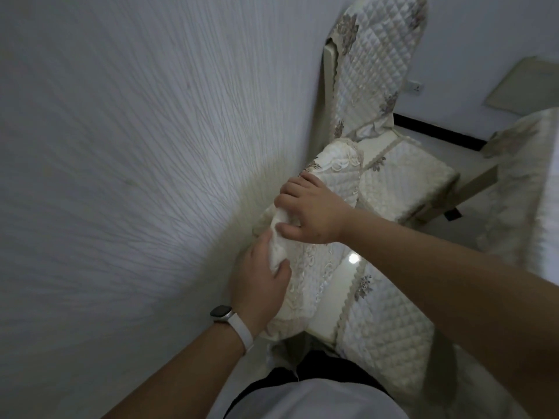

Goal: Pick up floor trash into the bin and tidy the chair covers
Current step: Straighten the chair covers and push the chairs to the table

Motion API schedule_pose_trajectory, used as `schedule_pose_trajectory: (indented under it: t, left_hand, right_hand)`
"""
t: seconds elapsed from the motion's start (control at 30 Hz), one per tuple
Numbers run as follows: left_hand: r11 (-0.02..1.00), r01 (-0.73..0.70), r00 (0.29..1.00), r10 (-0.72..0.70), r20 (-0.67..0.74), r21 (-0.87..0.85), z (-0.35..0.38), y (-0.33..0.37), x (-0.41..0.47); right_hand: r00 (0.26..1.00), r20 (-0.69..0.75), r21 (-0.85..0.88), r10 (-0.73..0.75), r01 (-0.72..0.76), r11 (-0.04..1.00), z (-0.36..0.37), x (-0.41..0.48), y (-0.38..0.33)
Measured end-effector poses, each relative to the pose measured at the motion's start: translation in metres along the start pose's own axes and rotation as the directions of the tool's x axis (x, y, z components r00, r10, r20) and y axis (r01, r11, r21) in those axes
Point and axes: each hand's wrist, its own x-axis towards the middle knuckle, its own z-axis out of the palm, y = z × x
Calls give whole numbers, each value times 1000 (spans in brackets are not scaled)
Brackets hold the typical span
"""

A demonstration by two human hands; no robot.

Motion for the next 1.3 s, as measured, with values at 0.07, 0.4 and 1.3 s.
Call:
schedule_pose_trajectory:
  t: [0.07,0.4,1.3]
  left_hand:
    - [1000,-23,1000,23,5,-17,2,3,-1]
    - [998,-55,997,56,54,-11,15,42,-11]
    - [993,5,984,16,178,-116,91,100,-43]
  right_hand:
    - [1000,-15,-10,19,-19,1000,-1,-6,0]
    - [995,-68,-5,72,-73,997,-19,-39,15]
    - [994,3,-89,108,-107,990,-45,-138,63]
